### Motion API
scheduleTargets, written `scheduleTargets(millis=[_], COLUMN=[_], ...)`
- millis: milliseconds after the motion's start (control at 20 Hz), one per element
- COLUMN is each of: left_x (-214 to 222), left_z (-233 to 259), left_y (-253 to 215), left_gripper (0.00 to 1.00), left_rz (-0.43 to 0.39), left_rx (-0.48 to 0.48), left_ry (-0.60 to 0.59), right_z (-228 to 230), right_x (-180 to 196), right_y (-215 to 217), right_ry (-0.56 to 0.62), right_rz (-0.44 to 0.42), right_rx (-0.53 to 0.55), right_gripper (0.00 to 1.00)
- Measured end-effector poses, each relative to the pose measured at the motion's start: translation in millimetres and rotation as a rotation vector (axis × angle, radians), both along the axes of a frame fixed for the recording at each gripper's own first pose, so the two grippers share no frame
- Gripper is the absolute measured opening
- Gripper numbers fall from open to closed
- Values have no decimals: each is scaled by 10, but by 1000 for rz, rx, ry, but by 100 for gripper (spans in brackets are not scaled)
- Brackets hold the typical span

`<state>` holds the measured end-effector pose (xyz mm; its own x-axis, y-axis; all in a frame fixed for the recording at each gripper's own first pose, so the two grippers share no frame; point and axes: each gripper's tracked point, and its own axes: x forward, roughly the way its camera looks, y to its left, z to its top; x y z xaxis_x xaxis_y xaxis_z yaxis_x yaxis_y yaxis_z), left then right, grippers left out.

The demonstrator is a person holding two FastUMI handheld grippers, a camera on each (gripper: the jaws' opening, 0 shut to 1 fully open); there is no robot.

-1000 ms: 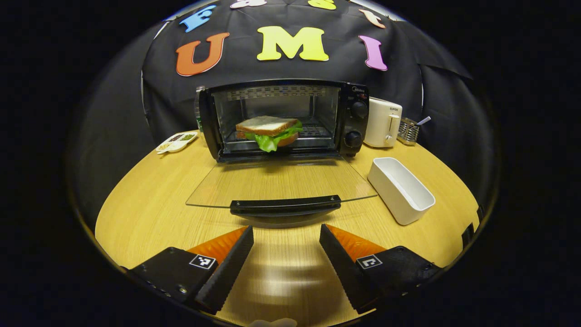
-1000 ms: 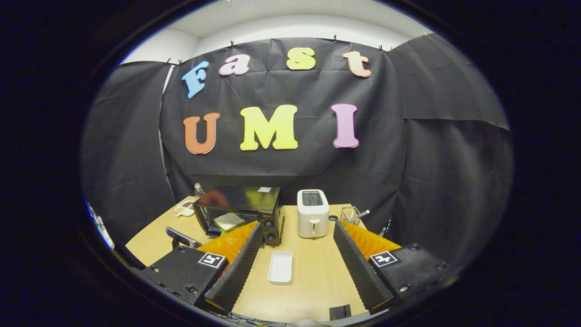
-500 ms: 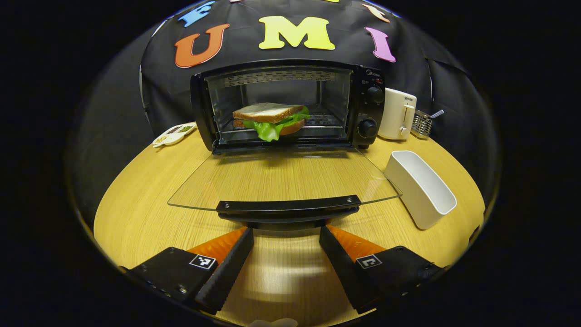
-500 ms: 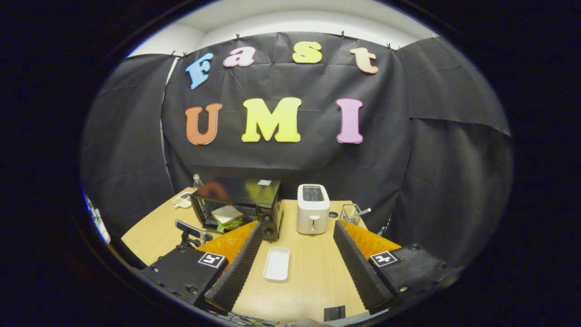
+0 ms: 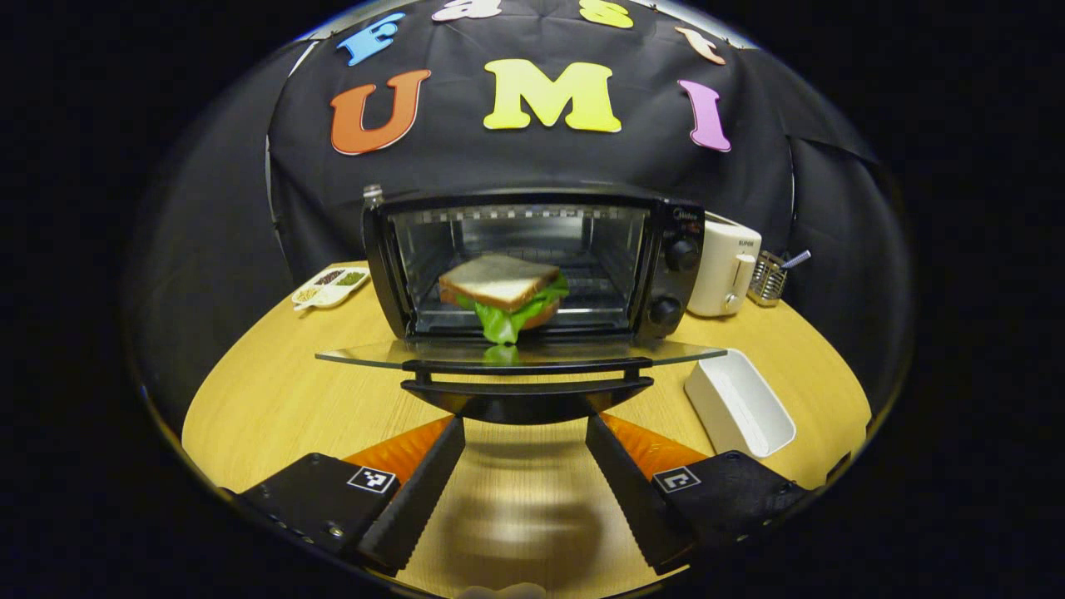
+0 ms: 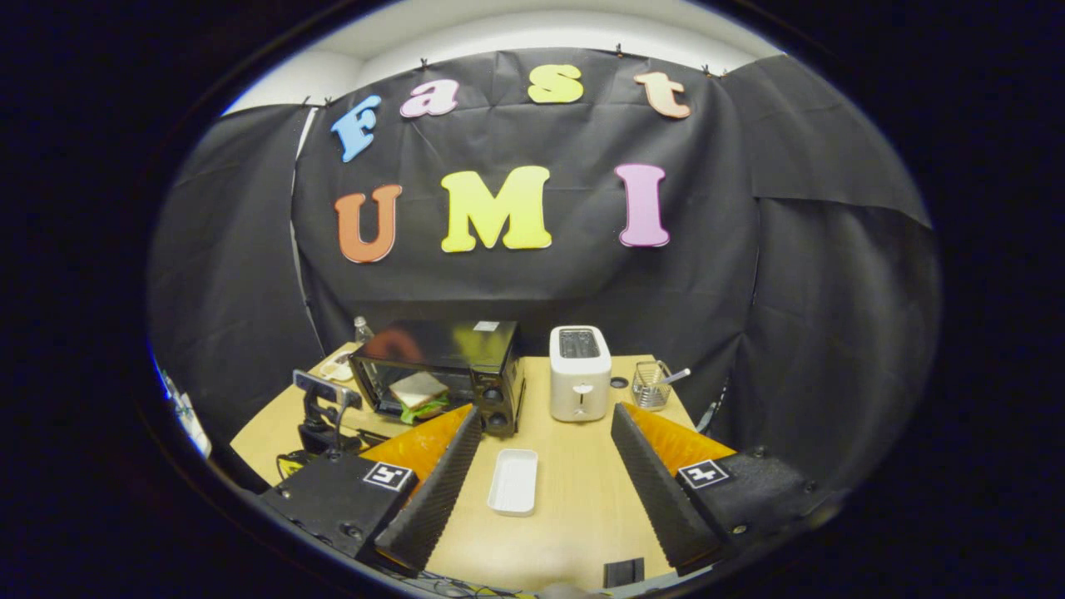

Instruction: Open the electric oven with the left hand, put the food in, and close the electric oven.

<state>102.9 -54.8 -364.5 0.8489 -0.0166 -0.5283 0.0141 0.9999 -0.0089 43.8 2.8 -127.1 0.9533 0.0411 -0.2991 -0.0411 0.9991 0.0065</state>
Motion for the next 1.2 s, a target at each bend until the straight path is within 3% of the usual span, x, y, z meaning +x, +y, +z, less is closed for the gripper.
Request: scheduleTargets(millis=[750,1200], left_x=[1095,937], left_z=[597,861], left_y=[81,85], left_gripper=[96,96], left_rz=[16,22], left_rx=[24,14], left_ry=[-161,-203], right_z=[-67,77], right_x=[132,89], right_y=[-83,-47], right_ry=[23,-12], right_rz=[-27,-19], right_rx=[22,4], right_gripper=[100,100])
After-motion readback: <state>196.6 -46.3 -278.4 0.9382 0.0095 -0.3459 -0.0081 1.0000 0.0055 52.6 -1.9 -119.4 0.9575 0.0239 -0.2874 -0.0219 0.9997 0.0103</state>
